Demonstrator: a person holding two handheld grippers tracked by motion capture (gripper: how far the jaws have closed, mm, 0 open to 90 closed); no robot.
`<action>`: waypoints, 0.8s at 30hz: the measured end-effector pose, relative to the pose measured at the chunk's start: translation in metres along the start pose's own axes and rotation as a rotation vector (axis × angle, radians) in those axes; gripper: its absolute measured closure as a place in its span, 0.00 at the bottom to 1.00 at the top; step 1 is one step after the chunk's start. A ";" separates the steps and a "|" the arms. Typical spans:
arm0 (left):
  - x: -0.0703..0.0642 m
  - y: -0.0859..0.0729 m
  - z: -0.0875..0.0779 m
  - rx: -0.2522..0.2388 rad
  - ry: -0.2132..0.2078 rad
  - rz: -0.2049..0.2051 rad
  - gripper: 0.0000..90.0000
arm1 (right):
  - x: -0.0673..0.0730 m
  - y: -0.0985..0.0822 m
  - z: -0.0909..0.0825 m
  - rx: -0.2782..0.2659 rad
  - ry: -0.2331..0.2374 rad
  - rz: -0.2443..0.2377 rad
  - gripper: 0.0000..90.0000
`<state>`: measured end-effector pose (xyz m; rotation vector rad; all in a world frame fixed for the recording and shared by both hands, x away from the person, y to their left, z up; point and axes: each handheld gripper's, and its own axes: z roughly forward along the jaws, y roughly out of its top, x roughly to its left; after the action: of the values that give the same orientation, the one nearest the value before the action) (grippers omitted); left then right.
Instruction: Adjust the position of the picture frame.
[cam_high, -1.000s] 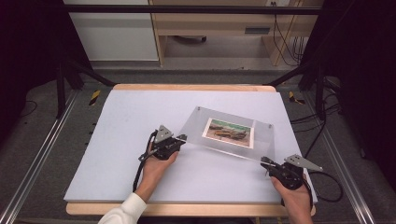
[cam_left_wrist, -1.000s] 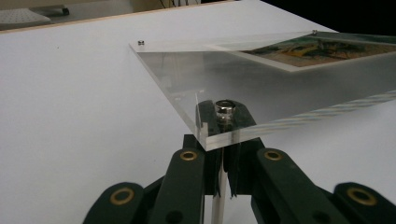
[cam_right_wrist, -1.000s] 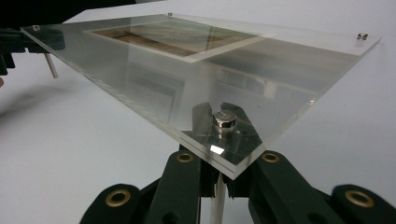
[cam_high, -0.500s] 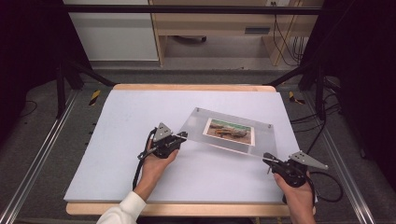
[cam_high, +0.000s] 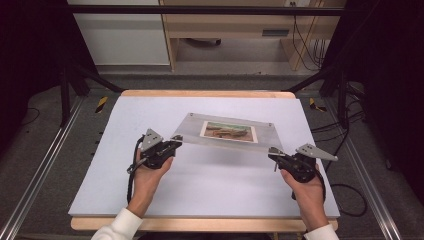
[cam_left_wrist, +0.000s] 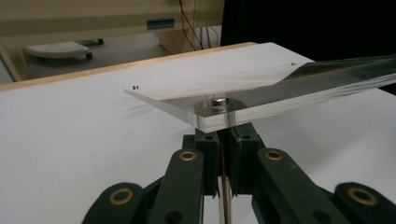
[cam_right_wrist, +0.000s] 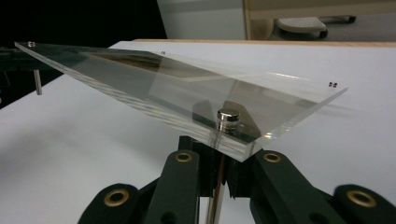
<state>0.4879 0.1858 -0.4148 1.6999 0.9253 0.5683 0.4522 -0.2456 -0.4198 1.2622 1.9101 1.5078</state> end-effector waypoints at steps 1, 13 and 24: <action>0.002 0.000 -0.005 -0.005 0.011 0.000 0.93 | 0.003 0.003 0.004 -0.001 0.009 -0.001 0.93; 0.026 -0.008 -0.037 -0.028 0.091 -0.017 0.93 | 0.026 0.020 0.045 0.005 0.067 -0.039 0.93; 0.033 -0.016 -0.043 -0.025 0.109 -0.007 0.92 | 0.031 0.017 0.061 0.020 0.074 -0.035 0.93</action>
<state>0.4703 0.2390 -0.4191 1.6555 0.9970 0.6703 0.4898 -0.1860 -0.4180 1.1901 1.9886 1.5415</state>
